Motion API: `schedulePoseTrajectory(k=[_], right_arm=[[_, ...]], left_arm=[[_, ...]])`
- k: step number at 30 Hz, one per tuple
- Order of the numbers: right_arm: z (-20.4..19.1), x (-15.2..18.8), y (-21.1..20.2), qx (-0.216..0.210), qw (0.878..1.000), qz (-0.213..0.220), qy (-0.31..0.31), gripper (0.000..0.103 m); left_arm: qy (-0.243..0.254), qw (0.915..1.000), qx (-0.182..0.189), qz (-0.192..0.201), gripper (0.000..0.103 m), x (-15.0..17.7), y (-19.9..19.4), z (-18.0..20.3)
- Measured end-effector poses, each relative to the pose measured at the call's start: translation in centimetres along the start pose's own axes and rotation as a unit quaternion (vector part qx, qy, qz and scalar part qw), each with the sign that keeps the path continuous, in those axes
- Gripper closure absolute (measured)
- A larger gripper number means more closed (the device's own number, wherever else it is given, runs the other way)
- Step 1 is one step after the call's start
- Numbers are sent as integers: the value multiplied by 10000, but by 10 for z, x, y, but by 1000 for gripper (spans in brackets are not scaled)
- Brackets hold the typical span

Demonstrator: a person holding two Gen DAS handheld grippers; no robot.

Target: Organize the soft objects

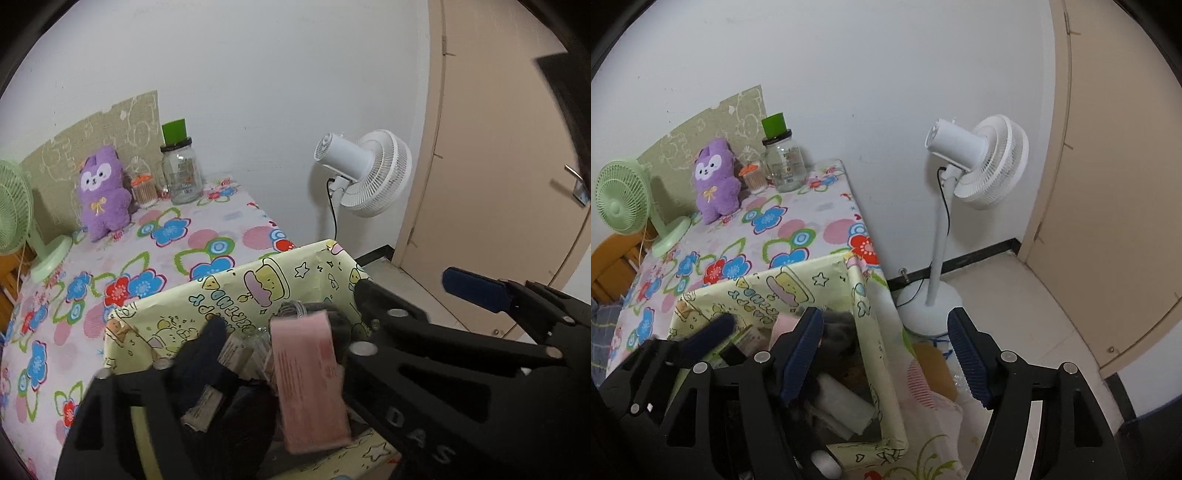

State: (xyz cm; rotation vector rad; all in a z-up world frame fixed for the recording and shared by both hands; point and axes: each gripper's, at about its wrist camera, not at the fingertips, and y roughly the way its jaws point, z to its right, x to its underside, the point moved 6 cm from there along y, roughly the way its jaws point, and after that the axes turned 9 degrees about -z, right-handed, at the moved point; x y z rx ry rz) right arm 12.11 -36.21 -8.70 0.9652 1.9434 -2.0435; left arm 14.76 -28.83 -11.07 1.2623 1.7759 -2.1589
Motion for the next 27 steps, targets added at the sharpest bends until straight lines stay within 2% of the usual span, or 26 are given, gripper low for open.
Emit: schedulePoseTrajectory(k=[6,15,27], right_arm=[[-16,7,-2,-158,9999,-10,-67,30],[-51,17,-21,-338,9990,152,-244,29],[-99,32,-64,-384,9966,559,-462,17]], left_arm=[[-98,9998,-125,-72,13,7,-7,-14],[-252,9987,-431,53,7,22,-35,-45],[-581,9966,-504,299,0,43,-82,-93]])
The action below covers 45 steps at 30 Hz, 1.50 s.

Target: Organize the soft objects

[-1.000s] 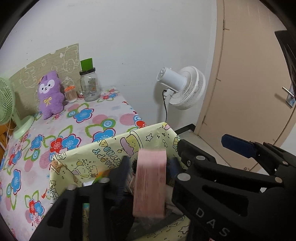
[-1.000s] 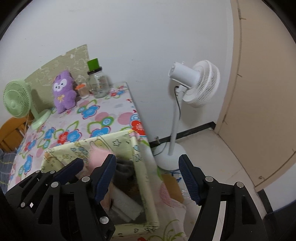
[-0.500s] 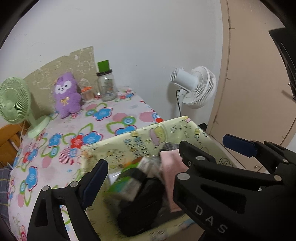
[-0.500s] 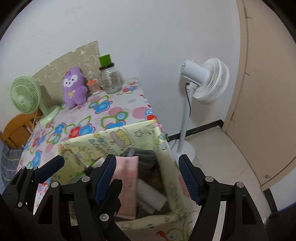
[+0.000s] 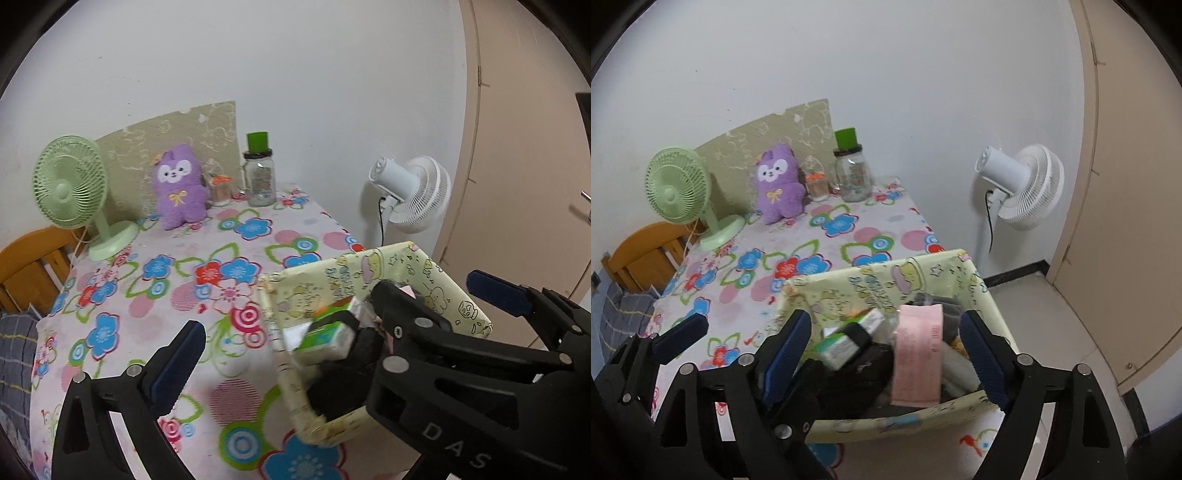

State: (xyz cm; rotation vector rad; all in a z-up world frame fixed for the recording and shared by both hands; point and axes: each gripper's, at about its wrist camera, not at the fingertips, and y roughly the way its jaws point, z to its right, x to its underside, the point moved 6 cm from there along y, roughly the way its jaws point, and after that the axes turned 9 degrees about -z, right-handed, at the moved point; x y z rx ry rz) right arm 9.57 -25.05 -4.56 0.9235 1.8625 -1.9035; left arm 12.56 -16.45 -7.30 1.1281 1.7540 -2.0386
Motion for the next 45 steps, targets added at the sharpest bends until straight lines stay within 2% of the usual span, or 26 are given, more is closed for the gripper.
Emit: schedulePoseTrajectory(k=[8,10,24,33,38,45], right_arm=[[-38,4,-25,-59,9995,280,-150,8],[-48,5,-30,-21,9992,337,-200,8],[-96,12,-74,-360,9963,650,-426,8],[-103,16,-106,-391,9935,946,-489,6],[-103,19,-124,-368,9912,1184,-453,1],[-102,24,-138,-384,9889,1366,-442,0]], left_arm=[[-234,9993,-193,210,0,8,-31,-45],[-305,9985,-363,288,0,12,-40,-59],[-854,9895,-824,824,0,36,-108,-120],[-1135,9846,-857,1017,0,52,-144,-141],[-1099,9825,-918,1192,0,56,-163,-143],[-1059,9814,-999,1253,0,58,-174,-141]])
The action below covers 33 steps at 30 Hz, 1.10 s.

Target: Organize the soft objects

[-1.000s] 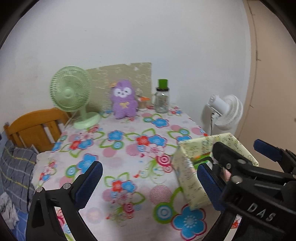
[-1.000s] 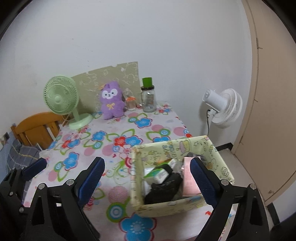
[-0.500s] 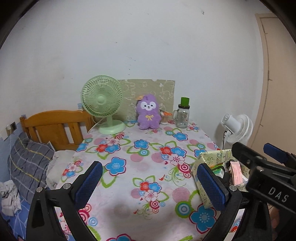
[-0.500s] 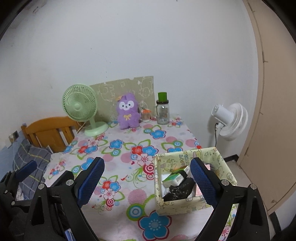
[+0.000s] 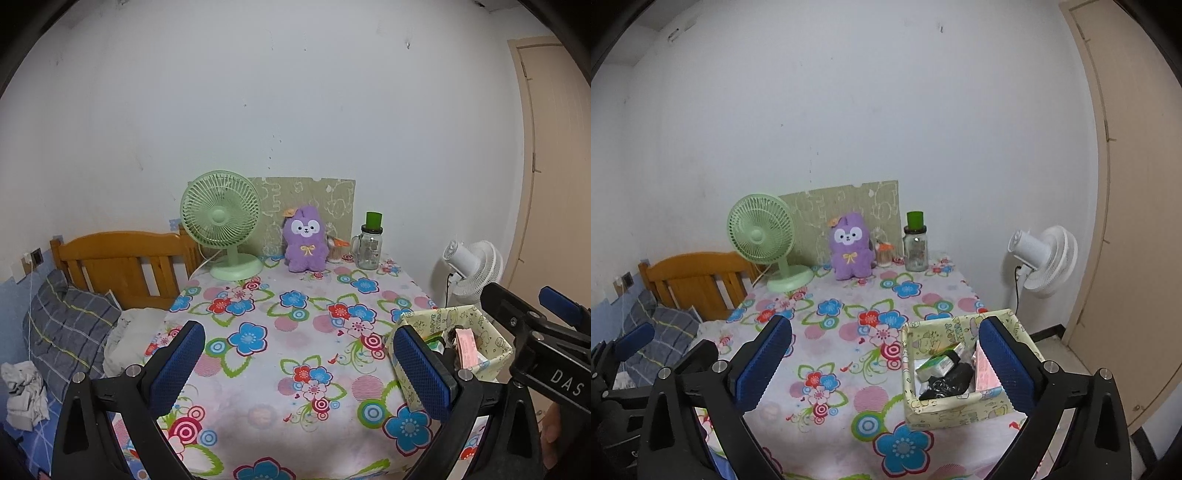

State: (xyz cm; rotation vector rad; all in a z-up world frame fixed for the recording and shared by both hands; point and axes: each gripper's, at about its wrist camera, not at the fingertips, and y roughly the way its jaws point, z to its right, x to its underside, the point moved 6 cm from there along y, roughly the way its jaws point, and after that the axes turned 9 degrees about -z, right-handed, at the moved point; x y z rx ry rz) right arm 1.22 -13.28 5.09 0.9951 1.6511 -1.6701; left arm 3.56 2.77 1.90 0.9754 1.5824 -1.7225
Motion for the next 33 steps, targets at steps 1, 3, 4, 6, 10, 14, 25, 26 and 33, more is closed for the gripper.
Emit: schedulePoseTrajectory(k=[1,3,4,6,10,14,25,26,33], right_arm=[[0,0,-1,4,10000,16,8,0],[1,0,-2,23,10000,37,16,0],[2,1,-3,35,10000,46,22,0],[3,2,-4,52,10000,41,19,0],[5,3,-4,32,10000,25,17,0],[6,3,-4,34,10000,17,20,0],[4,4,0,72,10000,-29,-2,0],[4,4,0,72,10000,-30,-5,0],[2,5,4,76,9999,-77,-22,0]], left_arm=[[-5,10000,-6,12,0,0,-1,-1],[-13,10000,-12,27,0,1,-3,-1],[-20,10000,-14,35,0,1,-3,-1],[-23,10000,-13,45,0,1,-4,-1],[-8,10000,-18,50,0,2,-5,-1],[16,10000,-25,65,0,0,-6,-1],[9,10000,-30,52,0,-2,-4,-1],[0,10000,-33,46,0,-2,-3,-1],[-25,10000,-39,8,0,-1,2,-2]])
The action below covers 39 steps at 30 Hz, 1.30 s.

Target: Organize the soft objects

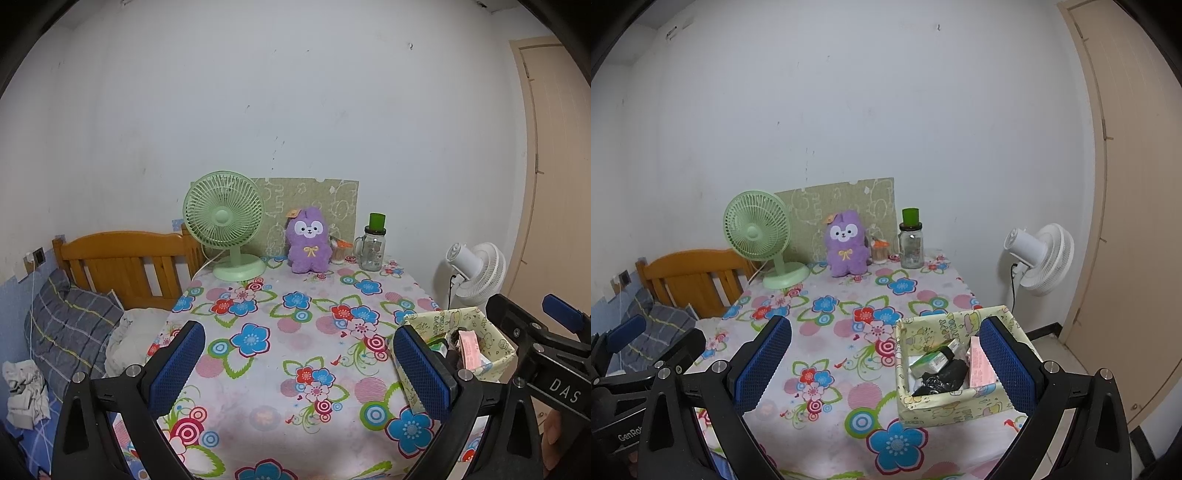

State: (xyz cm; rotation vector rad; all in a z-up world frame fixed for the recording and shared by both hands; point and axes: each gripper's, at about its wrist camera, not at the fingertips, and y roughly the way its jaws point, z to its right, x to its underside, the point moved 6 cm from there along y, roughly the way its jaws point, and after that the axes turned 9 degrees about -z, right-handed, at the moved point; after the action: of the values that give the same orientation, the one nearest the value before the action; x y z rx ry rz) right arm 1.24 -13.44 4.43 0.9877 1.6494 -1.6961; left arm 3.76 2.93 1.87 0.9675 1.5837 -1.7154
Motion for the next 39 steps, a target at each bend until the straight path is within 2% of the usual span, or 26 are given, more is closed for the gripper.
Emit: schedulePoseTrajectory(k=[39], right_arm=[[4,3,15,73,9999,-109,20,0]], left_arm=[[-22,9999,30,-158,0,5,18,1]])
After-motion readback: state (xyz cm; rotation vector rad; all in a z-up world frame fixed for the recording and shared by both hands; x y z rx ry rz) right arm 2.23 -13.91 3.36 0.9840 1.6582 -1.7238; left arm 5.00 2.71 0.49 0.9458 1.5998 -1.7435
